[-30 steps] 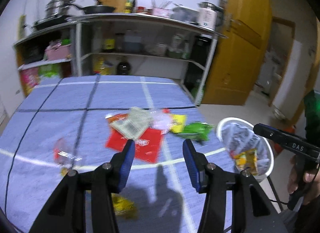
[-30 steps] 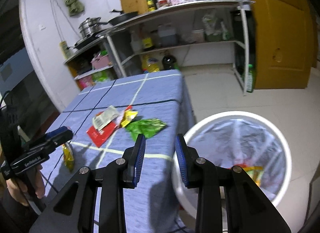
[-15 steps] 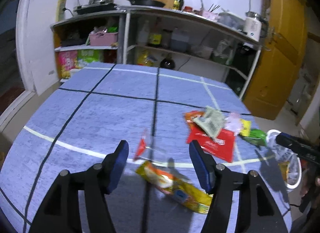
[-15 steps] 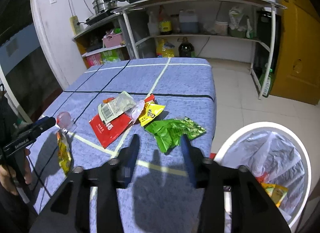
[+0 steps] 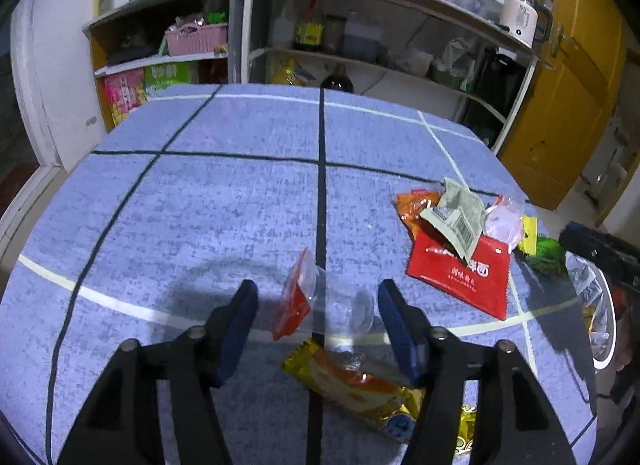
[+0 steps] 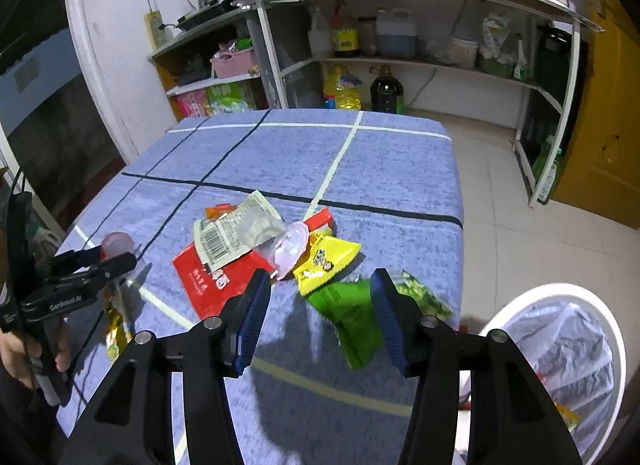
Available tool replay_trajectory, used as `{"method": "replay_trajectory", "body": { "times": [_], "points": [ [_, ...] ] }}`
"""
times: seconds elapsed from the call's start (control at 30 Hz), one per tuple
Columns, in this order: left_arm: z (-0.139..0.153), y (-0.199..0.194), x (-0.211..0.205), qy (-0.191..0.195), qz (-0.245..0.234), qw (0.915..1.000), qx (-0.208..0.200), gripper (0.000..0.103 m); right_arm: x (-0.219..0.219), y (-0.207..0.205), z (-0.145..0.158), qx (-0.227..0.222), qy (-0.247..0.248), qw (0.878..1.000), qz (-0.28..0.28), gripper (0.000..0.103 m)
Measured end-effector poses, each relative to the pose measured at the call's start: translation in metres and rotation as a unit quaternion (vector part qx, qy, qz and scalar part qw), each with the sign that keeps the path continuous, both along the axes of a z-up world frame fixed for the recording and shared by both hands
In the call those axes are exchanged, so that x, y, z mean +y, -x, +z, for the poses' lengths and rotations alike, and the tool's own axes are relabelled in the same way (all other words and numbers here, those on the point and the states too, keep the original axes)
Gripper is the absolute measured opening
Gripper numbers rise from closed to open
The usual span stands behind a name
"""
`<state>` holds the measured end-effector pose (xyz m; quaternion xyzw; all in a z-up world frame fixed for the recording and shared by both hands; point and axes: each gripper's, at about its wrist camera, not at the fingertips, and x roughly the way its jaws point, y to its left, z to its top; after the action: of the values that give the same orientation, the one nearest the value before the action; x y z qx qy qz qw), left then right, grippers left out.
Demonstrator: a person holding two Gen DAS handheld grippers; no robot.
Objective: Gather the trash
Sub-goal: 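Grasp the clear plastic cup with the left tool while the right tool grasps the pink cup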
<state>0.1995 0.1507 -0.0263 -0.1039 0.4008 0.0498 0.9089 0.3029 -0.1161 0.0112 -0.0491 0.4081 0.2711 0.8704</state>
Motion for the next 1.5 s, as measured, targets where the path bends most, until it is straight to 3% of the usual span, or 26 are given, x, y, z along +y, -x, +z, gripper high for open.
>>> {"method": "replay_trajectory", "body": {
  "times": [0.37,0.67,0.73,1.0,1.5],
  "points": [
    [0.003,0.006,0.004,0.019,-0.015,0.9997,-0.011,0.048,0.061,-0.002,-0.002,-0.048,0.072,0.992,0.089,0.053],
    [0.007,0.014,0.012,0.023,-0.019,0.9993,-0.021,0.047,0.082,-0.013,-0.019,-0.047,0.107,0.989,0.085,0.052],
    [0.007,0.014,0.013,0.024,-0.019,0.9993,-0.021,0.047,0.083,-0.017,-0.020,-0.040,0.103,0.991,0.080,0.041],
    [0.014,0.018,0.014,0.025,-0.023,0.9989,-0.033,0.047,0.076,-0.019,-0.012,-0.038,0.076,0.994,0.065,0.033],
    [0.045,0.018,-0.011,0.038,-0.049,0.9943,-0.086,0.047,0.026,0.001,0.028,-0.040,-0.029,0.998,0.042,0.030]
  ]
}}
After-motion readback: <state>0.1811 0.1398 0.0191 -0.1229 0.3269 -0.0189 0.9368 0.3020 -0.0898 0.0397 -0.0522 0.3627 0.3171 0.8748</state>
